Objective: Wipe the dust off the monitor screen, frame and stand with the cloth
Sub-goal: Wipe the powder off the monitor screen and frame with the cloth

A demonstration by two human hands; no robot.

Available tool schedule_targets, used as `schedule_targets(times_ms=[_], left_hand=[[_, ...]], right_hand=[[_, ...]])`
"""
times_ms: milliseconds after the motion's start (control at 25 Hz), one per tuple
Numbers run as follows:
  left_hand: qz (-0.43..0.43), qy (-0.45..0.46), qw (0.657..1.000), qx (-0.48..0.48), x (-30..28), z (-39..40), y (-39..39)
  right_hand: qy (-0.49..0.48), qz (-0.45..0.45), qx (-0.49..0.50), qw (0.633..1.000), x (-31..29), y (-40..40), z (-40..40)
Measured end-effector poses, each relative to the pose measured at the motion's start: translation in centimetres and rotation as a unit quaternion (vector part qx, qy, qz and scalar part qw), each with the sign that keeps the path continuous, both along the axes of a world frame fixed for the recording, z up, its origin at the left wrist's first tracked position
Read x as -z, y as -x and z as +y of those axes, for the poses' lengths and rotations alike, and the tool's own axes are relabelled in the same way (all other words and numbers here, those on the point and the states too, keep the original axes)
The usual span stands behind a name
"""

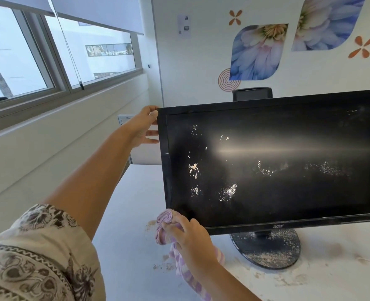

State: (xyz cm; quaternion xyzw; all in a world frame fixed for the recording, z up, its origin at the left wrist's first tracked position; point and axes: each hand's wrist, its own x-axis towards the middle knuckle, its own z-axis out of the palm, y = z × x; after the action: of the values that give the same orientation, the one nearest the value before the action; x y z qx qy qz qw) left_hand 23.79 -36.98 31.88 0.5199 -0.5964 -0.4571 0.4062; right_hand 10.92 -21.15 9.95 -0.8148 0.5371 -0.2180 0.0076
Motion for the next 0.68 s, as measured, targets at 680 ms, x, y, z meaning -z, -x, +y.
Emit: schedule_targets(times_ms=[680], left_hand=[[0.141,0.063,0.986,0.068,13.3,16.9,4.2]], right_hand=[[0.057,-0.31,0.203,0.927,-11.5,10.8,2.1]])
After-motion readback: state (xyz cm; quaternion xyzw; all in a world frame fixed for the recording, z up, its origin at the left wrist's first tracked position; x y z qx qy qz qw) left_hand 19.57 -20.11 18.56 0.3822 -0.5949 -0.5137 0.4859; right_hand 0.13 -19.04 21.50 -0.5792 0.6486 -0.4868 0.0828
